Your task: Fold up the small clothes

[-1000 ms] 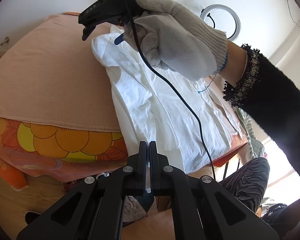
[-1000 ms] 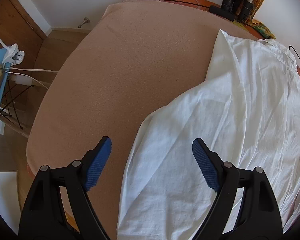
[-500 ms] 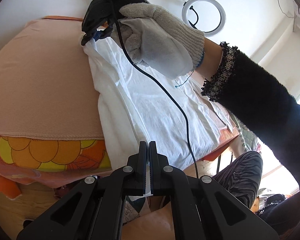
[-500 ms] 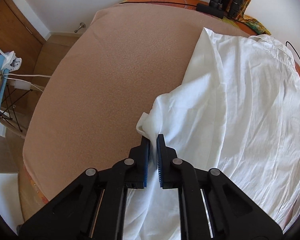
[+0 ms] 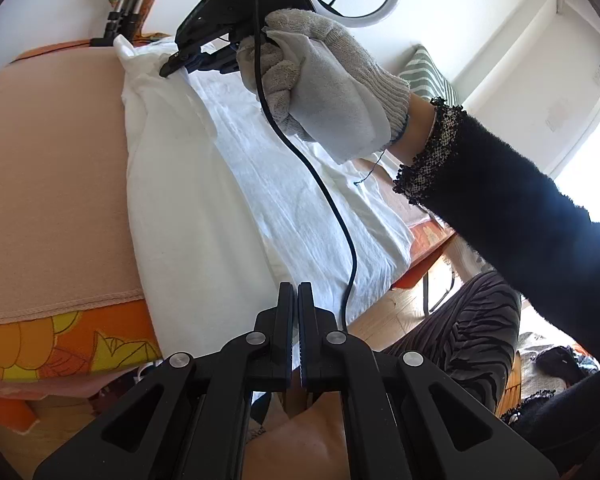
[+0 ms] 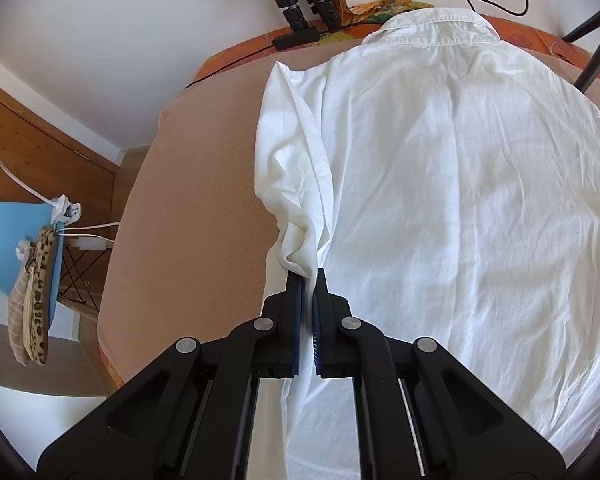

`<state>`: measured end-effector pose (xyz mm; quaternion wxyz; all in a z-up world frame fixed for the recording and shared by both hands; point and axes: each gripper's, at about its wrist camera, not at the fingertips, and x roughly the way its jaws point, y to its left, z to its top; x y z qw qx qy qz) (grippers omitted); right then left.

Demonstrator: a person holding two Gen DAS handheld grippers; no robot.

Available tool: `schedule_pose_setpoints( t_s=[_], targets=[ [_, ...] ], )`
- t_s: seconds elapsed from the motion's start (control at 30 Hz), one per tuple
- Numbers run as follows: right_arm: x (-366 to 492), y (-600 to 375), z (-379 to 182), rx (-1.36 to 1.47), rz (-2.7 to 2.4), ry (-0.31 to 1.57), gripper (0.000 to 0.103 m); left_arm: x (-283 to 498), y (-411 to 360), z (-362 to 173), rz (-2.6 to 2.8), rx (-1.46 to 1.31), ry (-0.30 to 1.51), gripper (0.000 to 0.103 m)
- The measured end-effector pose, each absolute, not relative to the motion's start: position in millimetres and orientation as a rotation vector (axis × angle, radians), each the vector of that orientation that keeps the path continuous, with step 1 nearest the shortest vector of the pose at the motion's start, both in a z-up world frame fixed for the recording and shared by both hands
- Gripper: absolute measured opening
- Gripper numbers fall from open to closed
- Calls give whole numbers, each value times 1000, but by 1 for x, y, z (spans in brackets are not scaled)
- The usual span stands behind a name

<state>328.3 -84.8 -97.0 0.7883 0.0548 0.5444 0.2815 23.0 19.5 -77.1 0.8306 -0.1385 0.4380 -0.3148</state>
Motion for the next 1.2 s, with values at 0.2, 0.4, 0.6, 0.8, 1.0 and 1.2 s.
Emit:
schedule_pose_setpoints(
  t_s=[0.2,0.4,0.6,0.8,1.0,1.2],
  targets=[
    [334,-130,-92,312,655,1127,5,28,5,-73,-702,-276,927,1],
    [347,-122,-118,199,586,1195,5,21,-9,-72,-771,-222,944,1],
    [351,-116,-130,64,522,1219,6,7,2,-62,-788,-204,910,8],
    [335,-120,-101,-36,505,1131,38,25,42,-61,-577,-218,871,8],
    [314,-158,-65,54,525,1037,44,36,31,-75,-533,-139,879,8],
    [280,-206,-41,110,521,976,44,29,0,-112,-590,-4,986,8]
  ],
)
